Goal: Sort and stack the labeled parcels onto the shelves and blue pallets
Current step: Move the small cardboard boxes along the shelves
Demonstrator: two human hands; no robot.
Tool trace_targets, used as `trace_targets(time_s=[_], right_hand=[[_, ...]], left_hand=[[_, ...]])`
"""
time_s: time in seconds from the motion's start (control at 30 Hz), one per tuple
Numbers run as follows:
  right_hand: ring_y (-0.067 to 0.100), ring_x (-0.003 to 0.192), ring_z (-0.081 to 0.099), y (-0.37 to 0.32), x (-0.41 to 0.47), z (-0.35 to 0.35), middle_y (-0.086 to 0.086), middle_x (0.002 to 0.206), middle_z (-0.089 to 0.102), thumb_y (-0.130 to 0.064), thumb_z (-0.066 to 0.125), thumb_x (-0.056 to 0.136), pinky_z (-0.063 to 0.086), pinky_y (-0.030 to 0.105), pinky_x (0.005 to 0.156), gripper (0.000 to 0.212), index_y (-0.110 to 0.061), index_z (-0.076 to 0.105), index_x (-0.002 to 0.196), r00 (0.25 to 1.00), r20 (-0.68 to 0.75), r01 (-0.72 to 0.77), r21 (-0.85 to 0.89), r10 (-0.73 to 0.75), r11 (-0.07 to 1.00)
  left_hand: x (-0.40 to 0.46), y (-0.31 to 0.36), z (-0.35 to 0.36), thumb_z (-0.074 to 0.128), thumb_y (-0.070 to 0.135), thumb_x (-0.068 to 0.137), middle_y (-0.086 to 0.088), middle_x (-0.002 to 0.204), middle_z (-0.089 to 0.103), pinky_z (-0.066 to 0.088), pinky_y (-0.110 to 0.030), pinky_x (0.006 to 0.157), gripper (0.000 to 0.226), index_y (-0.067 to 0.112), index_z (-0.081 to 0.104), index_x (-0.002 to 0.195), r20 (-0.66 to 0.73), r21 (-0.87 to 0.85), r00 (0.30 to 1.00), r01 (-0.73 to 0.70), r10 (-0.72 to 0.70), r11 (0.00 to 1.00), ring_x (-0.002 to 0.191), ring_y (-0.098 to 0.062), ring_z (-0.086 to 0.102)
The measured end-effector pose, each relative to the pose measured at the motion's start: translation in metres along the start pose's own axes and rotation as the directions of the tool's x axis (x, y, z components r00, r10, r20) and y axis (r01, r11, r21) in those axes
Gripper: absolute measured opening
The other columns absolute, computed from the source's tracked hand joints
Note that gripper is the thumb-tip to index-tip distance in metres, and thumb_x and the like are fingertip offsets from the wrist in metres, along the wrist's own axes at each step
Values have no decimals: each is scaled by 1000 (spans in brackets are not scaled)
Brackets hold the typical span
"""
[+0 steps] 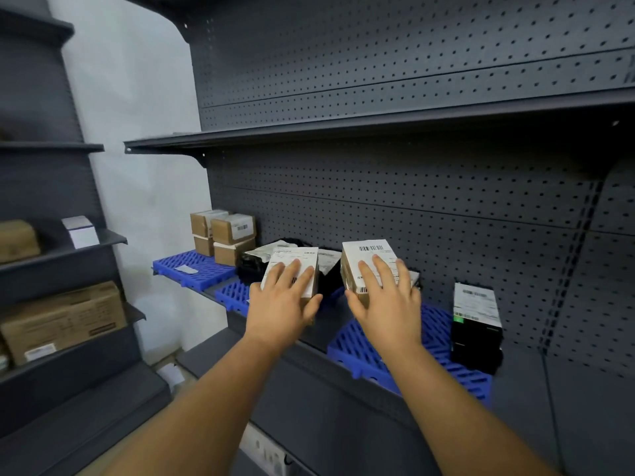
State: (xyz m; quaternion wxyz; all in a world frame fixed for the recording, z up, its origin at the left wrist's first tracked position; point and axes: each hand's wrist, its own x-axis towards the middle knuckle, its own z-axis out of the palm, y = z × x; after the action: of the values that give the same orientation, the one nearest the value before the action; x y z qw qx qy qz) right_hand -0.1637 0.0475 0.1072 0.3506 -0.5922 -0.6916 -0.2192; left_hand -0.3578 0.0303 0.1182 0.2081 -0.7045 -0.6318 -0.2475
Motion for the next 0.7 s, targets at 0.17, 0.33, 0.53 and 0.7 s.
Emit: trace_targets(time_s=[0.17,0.33,0.53,0.7], right_hand=[[36,135,35,-39,22,34,0,145,47,-56,55,87,45,52,86,56,-26,53,135,1000,-13,29,45,-29,999],[37,134,37,-88,40,69,0,144,48,-55,58,85,46,54,87,57,-26,55,134,998,-3,61,49,-61,997],[36,136,35,-159,65,103,-1,145,47,-56,58,86,45,54,88,57,-26,53,135,999,-9,38,23,-38,999],[37,134,37,-216,84,127,-1,143,50,-54,59,86,46,53,86,55,-25,55,133,999,-44,19,17,-18,1000]], left_hand=[[13,-48,10,34,59,90,1,144,48,46,-50,83,58,28,51,136,-9,19,999,41,-41,999,134,-26,41],[30,-110,15,24,62,88,2,147,44,44,-50,88,65,29,47,139,-3,33,998,66,-65,997,137,-25,36],[51,-195,22,31,59,96,5,157,25,33,-50,102,59,33,30,148,47,40,998,37,-39,999,144,-21,18],[66,-259,30,31,59,96,4,157,26,33,-50,102,59,32,30,148,56,34,998,-2,0,999,144,-21,19]])
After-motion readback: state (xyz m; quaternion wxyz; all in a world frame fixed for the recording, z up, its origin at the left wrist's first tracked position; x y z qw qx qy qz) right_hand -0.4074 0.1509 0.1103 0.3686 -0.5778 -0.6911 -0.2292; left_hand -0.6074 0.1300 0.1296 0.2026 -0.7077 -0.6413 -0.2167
